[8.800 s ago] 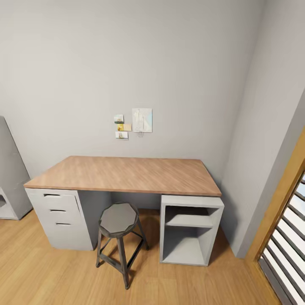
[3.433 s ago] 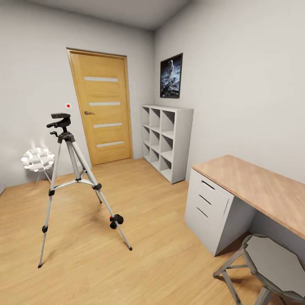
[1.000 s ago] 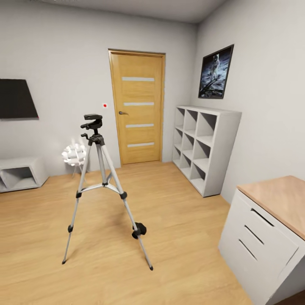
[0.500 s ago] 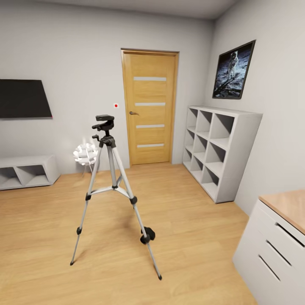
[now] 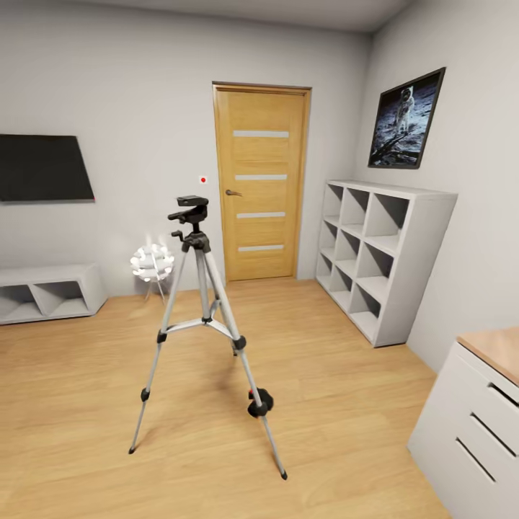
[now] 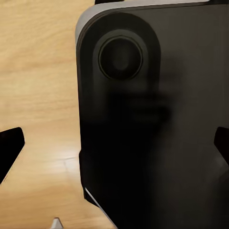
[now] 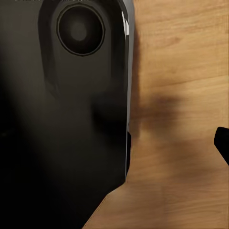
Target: Attach the digital camera to the camera tripod in the bedroom.
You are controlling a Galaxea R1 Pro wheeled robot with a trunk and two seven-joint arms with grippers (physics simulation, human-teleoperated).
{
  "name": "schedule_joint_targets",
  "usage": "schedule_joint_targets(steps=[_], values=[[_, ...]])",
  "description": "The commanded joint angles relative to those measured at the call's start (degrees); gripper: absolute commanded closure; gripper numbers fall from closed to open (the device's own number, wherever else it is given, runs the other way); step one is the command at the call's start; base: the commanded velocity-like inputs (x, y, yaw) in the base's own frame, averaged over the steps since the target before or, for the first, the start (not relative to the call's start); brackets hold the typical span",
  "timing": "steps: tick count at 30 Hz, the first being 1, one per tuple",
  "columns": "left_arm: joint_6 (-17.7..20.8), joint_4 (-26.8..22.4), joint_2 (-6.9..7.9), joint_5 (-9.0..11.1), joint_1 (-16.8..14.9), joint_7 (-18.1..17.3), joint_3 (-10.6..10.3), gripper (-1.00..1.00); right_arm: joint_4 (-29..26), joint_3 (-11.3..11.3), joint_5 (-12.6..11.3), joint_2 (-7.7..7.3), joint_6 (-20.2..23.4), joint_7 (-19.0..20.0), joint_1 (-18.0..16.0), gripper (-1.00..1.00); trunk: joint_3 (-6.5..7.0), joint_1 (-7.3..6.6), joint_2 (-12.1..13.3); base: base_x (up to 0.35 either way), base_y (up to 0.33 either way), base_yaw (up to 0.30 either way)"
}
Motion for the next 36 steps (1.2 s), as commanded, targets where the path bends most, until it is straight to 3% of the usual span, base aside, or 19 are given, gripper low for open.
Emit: schedule_joint_targets(steps=[1,11,36], values=[[0.0,-0.1,0.0,0.0,0.0,0.0,0.0,-1.0,0.2,0.0,0.0,-0.01,-0.4,0.0,-0.1,-1.0,-0.04,0.0,0.0,0.004,0.292,0.001],[0.0,-0.1,0.0,0.0,0.0,0.0,0.0,-1.0,0.2,0.0,0.0,-0.01,-0.4,0.0,-0.1,-1.0,-0.04,0.0,0.0,0.001,0.287,0.04],[0.0,-0.1,0.0,0.0,0.0,0.0,0.0,-1.0,0.2,0.0,0.0,-0.01,-0.4,0.0,-0.1,-1.0,-0.04,0.0,0.0,0.05,0.31,0.289]])
